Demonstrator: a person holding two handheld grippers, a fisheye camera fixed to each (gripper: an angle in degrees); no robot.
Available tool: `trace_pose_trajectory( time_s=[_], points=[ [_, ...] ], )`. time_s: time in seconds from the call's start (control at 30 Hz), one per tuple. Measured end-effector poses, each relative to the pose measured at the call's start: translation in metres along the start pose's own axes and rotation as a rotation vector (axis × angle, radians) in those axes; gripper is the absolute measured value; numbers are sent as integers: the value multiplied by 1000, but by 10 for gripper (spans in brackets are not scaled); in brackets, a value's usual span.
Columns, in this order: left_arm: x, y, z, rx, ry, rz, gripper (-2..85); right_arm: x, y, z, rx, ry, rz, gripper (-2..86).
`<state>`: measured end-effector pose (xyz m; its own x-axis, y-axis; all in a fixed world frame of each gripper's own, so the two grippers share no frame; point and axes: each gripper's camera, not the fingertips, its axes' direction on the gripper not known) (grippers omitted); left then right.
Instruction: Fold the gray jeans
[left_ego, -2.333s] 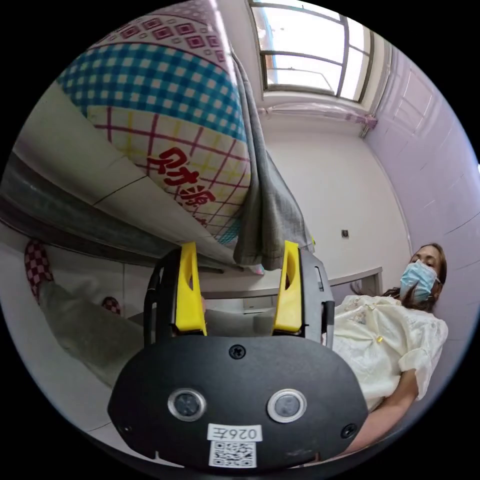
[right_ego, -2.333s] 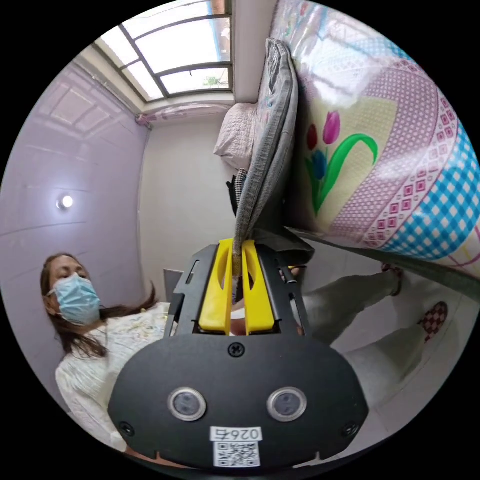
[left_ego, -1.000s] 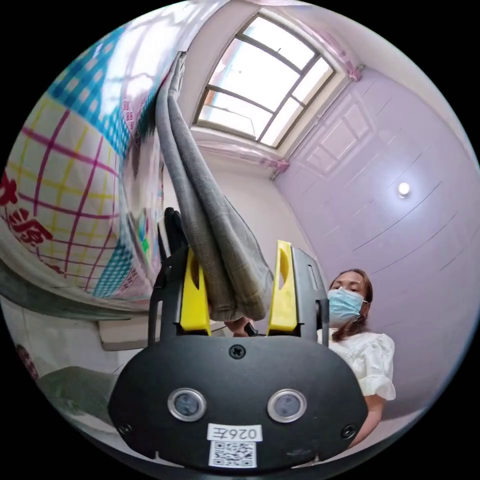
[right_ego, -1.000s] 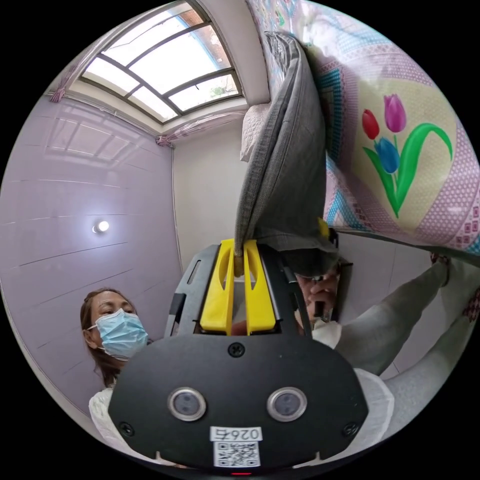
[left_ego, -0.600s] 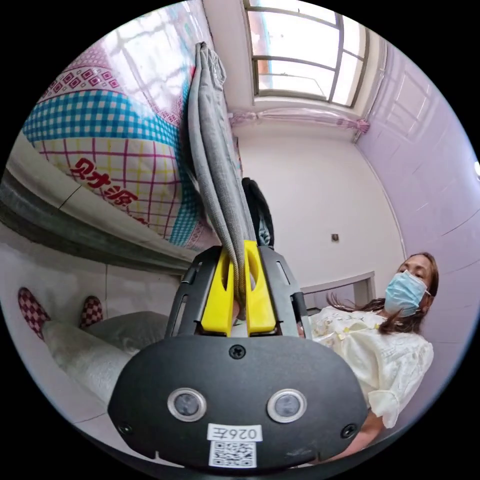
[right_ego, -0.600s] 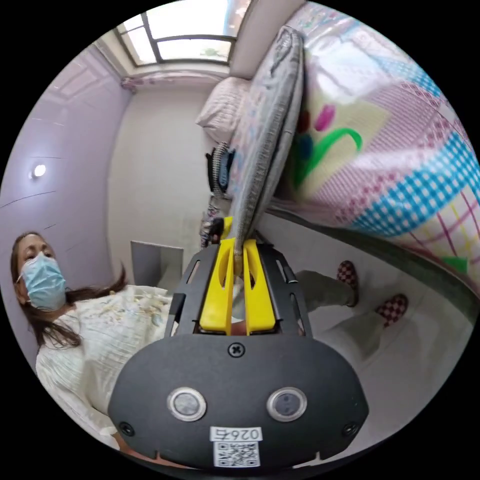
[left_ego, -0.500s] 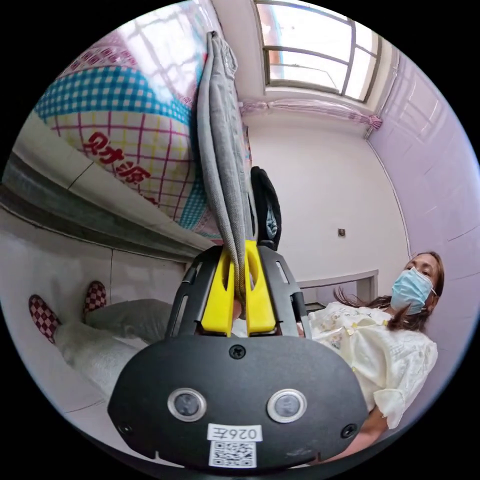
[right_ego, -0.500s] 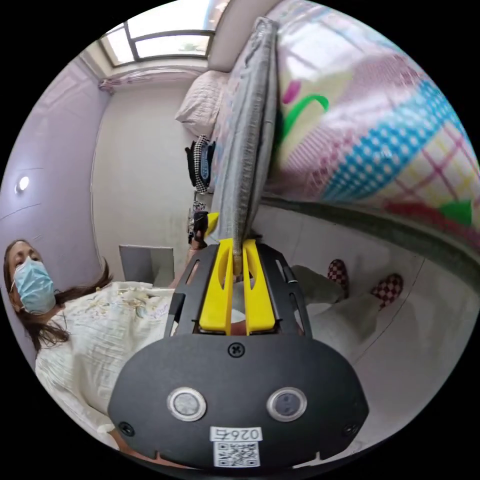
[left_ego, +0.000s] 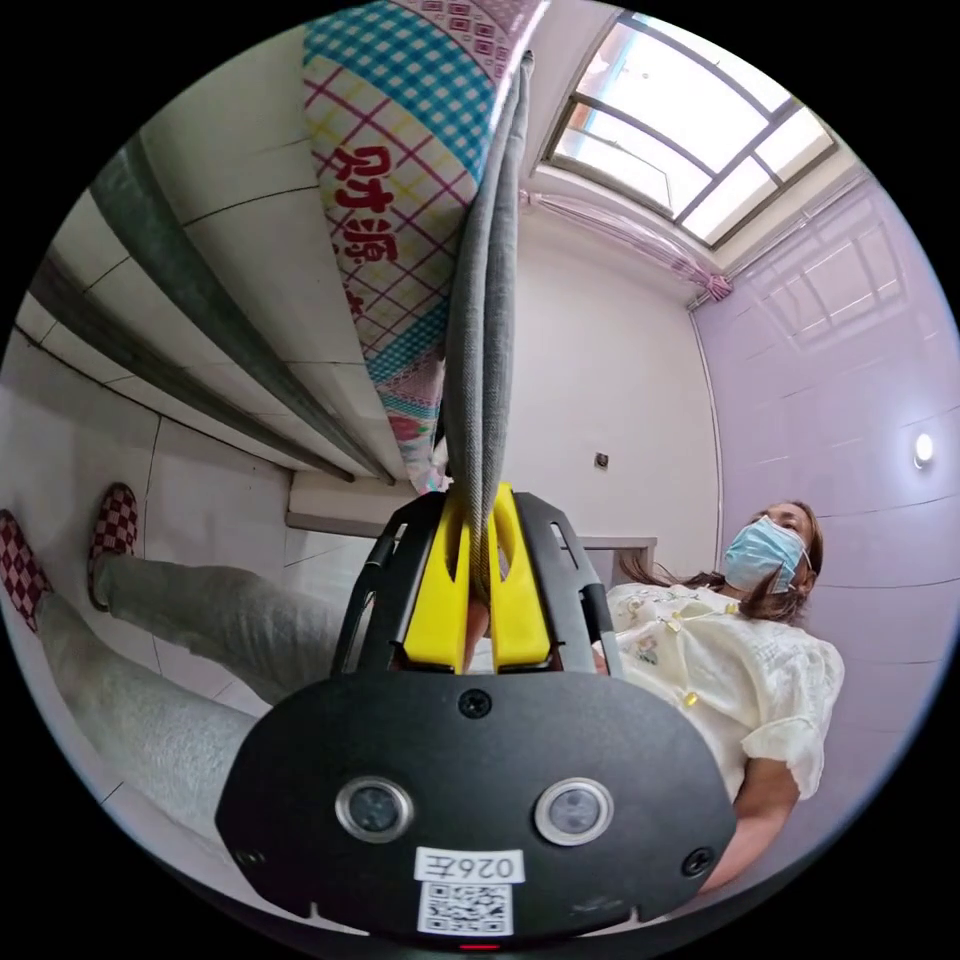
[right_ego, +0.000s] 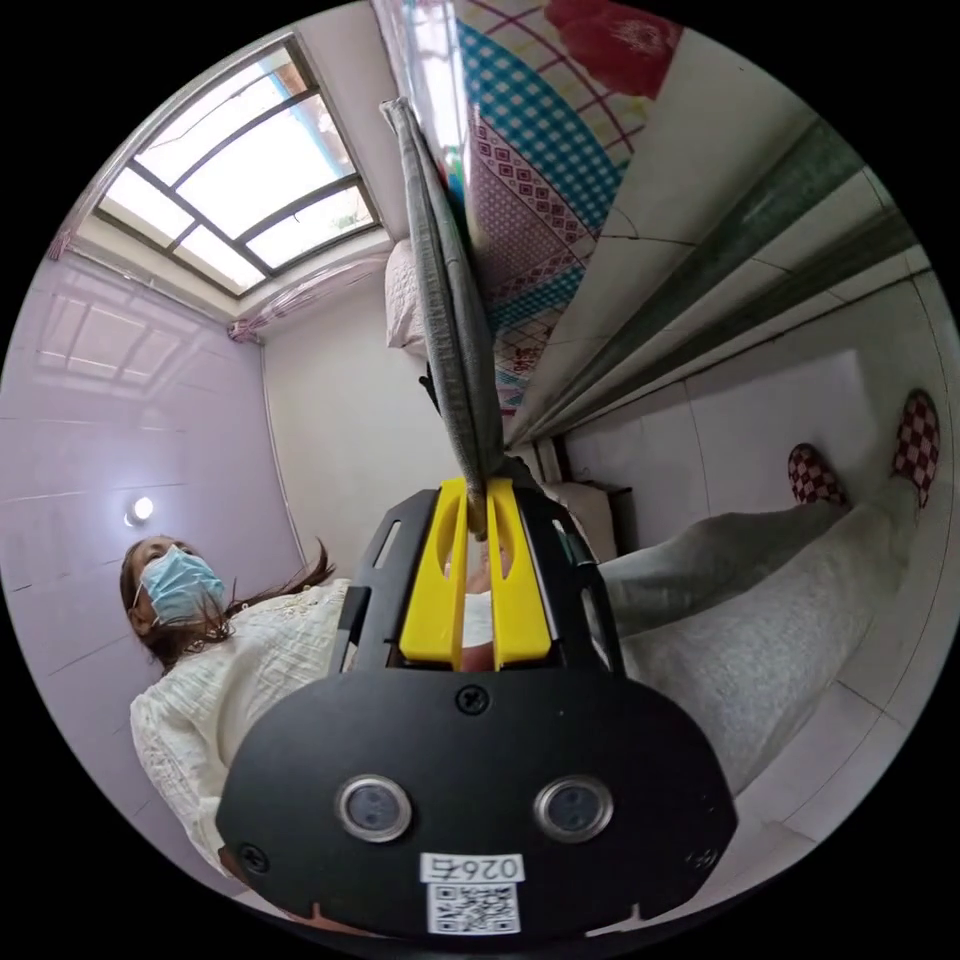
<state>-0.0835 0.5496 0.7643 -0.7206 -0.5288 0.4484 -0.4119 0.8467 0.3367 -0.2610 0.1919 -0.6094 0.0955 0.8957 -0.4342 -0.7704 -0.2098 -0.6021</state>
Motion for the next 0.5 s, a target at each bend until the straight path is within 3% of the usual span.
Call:
trace_pose_trajectory(
  time_s=[0.2,0.5],
  points=[
    [8,0,-7,4,56,-32,-4,-5,15,1,26,48,-13,-7],
    [62,-2,-2,31,161,-67,-3,-30,47,-15,90,-95,11,-5]
  ],
)
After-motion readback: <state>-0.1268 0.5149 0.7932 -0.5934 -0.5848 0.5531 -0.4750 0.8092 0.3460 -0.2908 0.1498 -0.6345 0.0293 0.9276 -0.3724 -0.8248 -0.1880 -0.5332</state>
